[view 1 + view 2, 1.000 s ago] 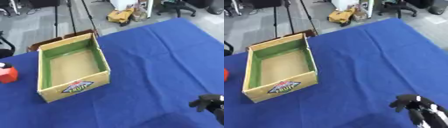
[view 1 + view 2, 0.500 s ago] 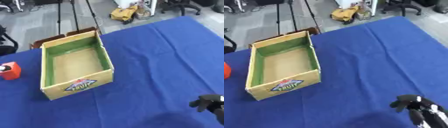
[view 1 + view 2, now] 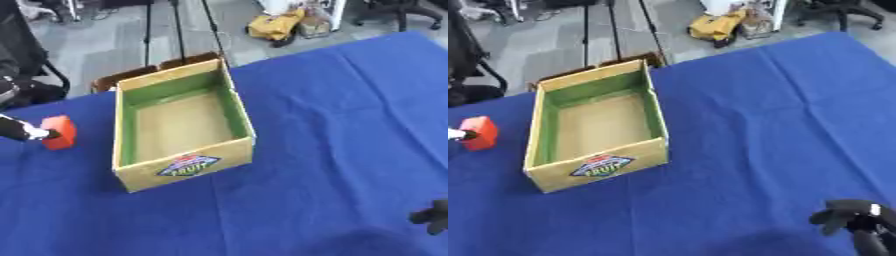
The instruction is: Pick up objects on the table and place them in the box.
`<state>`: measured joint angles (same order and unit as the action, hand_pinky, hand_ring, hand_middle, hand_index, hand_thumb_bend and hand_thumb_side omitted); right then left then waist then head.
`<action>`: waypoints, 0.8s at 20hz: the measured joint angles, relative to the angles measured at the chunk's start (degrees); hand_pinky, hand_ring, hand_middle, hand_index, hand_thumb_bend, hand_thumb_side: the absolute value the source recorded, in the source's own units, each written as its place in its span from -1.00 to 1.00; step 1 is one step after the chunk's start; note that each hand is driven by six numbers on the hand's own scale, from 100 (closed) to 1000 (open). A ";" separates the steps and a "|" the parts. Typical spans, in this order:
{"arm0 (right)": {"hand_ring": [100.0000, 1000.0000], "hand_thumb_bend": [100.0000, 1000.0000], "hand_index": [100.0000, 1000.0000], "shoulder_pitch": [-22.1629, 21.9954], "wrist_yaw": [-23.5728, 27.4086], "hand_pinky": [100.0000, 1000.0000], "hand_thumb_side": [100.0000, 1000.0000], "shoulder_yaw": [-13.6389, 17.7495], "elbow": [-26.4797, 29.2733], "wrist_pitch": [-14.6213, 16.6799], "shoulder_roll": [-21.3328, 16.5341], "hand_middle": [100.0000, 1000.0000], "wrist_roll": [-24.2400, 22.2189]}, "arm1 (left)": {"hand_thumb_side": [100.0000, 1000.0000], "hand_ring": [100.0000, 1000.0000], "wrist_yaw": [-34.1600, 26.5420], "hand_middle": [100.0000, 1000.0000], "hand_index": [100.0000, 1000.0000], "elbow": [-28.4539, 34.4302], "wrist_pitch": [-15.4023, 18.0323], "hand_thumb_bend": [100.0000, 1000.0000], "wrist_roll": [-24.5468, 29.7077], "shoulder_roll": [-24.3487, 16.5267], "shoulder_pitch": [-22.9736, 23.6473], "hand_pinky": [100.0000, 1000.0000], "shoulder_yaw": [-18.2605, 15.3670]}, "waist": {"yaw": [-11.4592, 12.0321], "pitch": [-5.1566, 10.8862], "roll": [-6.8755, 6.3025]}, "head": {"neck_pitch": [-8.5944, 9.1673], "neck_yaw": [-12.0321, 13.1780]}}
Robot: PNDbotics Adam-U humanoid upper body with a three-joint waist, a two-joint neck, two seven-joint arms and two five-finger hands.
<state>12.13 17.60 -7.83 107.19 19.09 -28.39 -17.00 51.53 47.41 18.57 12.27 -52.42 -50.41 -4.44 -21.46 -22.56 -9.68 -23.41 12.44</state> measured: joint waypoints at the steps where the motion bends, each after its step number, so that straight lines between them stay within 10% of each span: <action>1: 0.38 -1.00 0.58 0.00 -0.07 0.57 0.00 0.00 -0.07 0.00 0.02 -0.02 0.00 | -0.18 0.44 0.01 0.54 0.81 0.01 0.08 0.29 0.09 0.04 0.04 0.35 0.00 | -0.01 -0.05 -0.01 | 0.35 0.68; 16: 0.38 -1.00 0.58 0.46 -0.40 0.57 0.02 0.00 -0.41 -0.02 0.52 -0.02 0.02 | -0.17 0.36 1.48 0.49 0.72 0.02 0.80 0.18 4.51 1.89 0.72 0.28 0.07 | -0.05 -0.77 -0.12 | 1.83 5.06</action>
<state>12.59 17.20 -7.83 106.78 19.07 -27.87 -16.98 53.01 47.43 19.37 16.78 -50.53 -49.69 -4.37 -21.51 -23.33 -9.80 -21.58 17.50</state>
